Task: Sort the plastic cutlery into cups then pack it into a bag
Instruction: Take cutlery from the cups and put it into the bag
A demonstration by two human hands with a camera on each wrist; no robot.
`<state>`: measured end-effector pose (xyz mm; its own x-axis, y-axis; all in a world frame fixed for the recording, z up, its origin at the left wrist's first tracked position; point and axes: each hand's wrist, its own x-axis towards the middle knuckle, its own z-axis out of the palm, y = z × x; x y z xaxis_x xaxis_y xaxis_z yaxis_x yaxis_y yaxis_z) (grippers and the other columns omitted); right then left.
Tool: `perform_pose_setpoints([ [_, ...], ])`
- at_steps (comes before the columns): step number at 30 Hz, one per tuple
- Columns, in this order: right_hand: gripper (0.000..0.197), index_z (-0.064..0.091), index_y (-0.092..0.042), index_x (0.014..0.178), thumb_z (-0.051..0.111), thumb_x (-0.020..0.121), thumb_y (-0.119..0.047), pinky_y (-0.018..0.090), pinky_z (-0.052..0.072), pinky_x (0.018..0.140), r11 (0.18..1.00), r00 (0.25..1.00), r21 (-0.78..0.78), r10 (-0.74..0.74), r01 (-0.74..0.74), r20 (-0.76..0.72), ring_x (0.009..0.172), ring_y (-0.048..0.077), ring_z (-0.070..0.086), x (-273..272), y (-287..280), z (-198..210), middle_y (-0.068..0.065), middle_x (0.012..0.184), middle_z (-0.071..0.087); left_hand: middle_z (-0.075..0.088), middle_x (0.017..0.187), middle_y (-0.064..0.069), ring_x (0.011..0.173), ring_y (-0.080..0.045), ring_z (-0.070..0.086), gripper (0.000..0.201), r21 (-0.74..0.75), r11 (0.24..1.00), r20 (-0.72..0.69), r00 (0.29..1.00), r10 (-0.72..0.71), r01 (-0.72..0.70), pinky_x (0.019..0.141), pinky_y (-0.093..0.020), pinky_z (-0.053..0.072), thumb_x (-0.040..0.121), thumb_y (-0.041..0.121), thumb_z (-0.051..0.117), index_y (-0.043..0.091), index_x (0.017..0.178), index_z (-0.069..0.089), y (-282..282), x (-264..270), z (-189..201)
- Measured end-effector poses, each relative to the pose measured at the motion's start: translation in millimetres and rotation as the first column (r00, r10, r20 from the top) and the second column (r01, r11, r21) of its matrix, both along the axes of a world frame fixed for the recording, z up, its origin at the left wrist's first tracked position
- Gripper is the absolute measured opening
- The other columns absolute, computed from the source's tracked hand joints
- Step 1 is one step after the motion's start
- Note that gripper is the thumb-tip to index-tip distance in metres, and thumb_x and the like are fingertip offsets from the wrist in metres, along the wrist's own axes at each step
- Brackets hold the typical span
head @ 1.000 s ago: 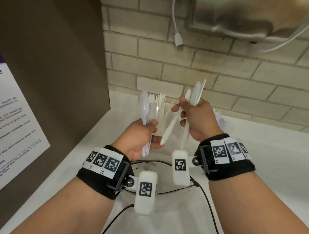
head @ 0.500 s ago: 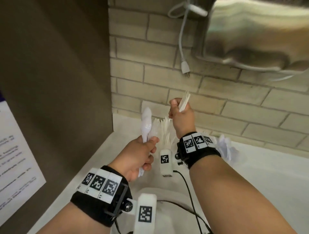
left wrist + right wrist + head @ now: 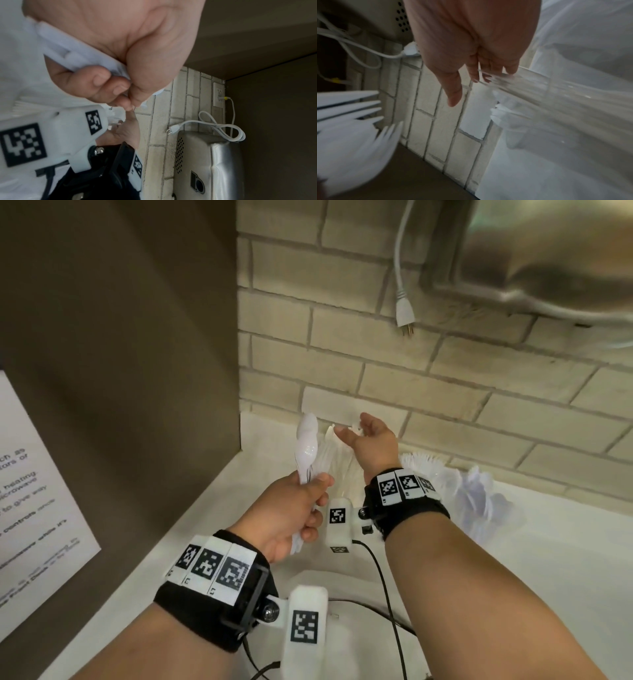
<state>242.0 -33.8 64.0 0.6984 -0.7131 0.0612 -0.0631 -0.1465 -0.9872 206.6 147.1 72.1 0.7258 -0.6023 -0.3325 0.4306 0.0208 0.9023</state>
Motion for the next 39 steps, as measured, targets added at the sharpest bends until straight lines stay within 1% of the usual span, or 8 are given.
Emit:
perform_pose_setpoints([
  [3, 0.054, 0.053, -0.017, 0.134, 0.070, 0.084, -0.030, 0.025, 0.038, 0.103, 0.987, 0.999, -0.156, -0.044, 0.043, 0.000, 0.128, 0.017, 0.048, -19.2, 5.4, 24.7, 0.001, 0.137, 0.054, 0.048, 0.069, 0.001, 0.043, -0.008, 0.033, 0.029, -0.066, 0.996, 0.001, 0.999, -0.053, 0.053, 0.039, -0.020, 0.027, 0.095, 0.035, 0.052, 0.012, 0.109, 0.061, 1.8, -6.1, 3.3],
  [6, 0.019, 0.070, -0.021, 0.102, 0.063, 0.090, -0.033, 0.033, 0.046, 0.100, 0.995, 0.998, -0.100, -0.017, 0.023, 0.061, 0.113, 0.017, 0.060, -50.2, 17.9, 49.5, -0.005, 0.107, 0.069, 0.050, 0.070, 0.001, 0.045, -0.009, 0.035, 0.037, -0.177, 0.976, -0.013, 0.991, -0.134, 0.130, 0.042, -0.021, 0.029, 0.096, 0.041, 0.045, 0.013, 0.114, 0.063, 4.7, -14.8, 9.7],
  [11, 0.065, 0.072, -0.010, 0.088, 0.061, 0.071, -0.071, 0.040, 0.053, 0.090, 0.951, 0.946, 0.031, 0.310, -0.308, -0.094, 0.084, 0.016, 0.068, -123.9, 42.4, 57.3, 0.000, 0.079, 0.073, 0.055, 0.073, -0.003, 0.052, -0.012, 0.041, 0.034, -0.278, 0.936, -0.016, 0.973, -0.230, 0.217, 0.049, -0.024, 0.035, 0.097, 0.036, 0.044, 0.015, 0.098, 0.071, 6.4, -38.9, 15.2],
  [14, 0.058, 0.067, 0.005, 0.097, 0.065, 0.083, -0.051, 0.042, 0.051, 0.094, 0.906, 0.901, 0.055, 0.422, -0.419, -0.096, 0.076, 0.016, 0.065, -157.7, 54.8, 44.2, 0.000, 0.067, 0.067, 0.060, 0.076, -0.008, 0.050, -0.014, 0.047, 0.026, -0.269, 0.943, -0.034, 0.977, -0.211, 0.195, 0.049, -0.025, 0.040, 0.098, 0.031, 0.045, 0.010, 0.095, 0.060, 3.8, -57.2, 13.5],
  [20, 0.027, 0.065, -0.007, 0.109, 0.050, 0.099, -0.026, 0.036, 0.058, 0.078, 0.938, 0.956, 0.189, 0.288, -0.292, 0.048, 0.091, 0.027, 0.071, -190.0, 76.2, 24.9, 0.009, 0.099, 0.075, 0.073, 0.082, -0.005, 0.067, -0.021, 0.070, 0.027, -0.183, 0.954, 0.000, 0.970, -0.243, 0.239, 0.063, -0.034, 0.053, 0.100, 0.028, 0.041, 0.013, 0.103, 0.062, 1.3, -84.9, 6.7],
  [25, 0.017, 0.064, -0.013, 0.098, 0.048, 0.099, -0.019, 0.043, 0.053, 0.092, 0.965, 0.979, 0.169, 0.196, -0.202, 0.053, 0.099, 0.031, 0.068, -201.0, 74.4, 19.2, 0.012, 0.101, 0.072, 0.068, 0.076, -0.002, 0.051, -0.015, 0.057, 0.023, -0.127, 0.967, 0.017, 0.975, -0.220, 0.220, 0.047, -0.024, 0.046, 0.100, 0.032, 0.043, 0.016, 0.103, 0.059, -4.3, -100.0, 3.8],
  [29, 0.019, 0.064, -0.010, 0.097, 0.046, 0.097, -0.014, 0.043, 0.054, 0.089, 0.981, 0.994, 0.162, 0.111, -0.110, 0.003, 0.101, 0.030, 0.066, -202.3, 66.7, 20.4, 0.013, 0.104, 0.070, 0.073, 0.093, -0.006, 0.076, -0.024, 0.071, 0.030, -0.071, 0.978, 0.113, 0.976, -0.188, 0.197, 0.068, -0.034, 0.057, 0.103, 0.027, 0.038, 0.011, 0.104, 0.063, -8.6, -102.8, 3.1],
  [39, 0.023, 0.060, -0.007, 0.109, 0.042, 0.100, -0.019, 0.027, 0.052, 0.060, 0.986, 0.991, 0.137, 0.106, -0.095, -0.080, 0.070, 0.017, 0.065, -199.4, 66.6, 27.8, 0.008, 0.092, 0.068, 0.071, 0.087, -0.009, 0.080, -0.022, 0.070, 0.024, 0.023, 0.970, 0.203, 0.949, -0.241, 0.241, 0.080, -0.038, 0.058, 0.102, 0.019, 0.041, 0.008, 0.095, 0.062, -11.8, -98.0, 9.3],
])
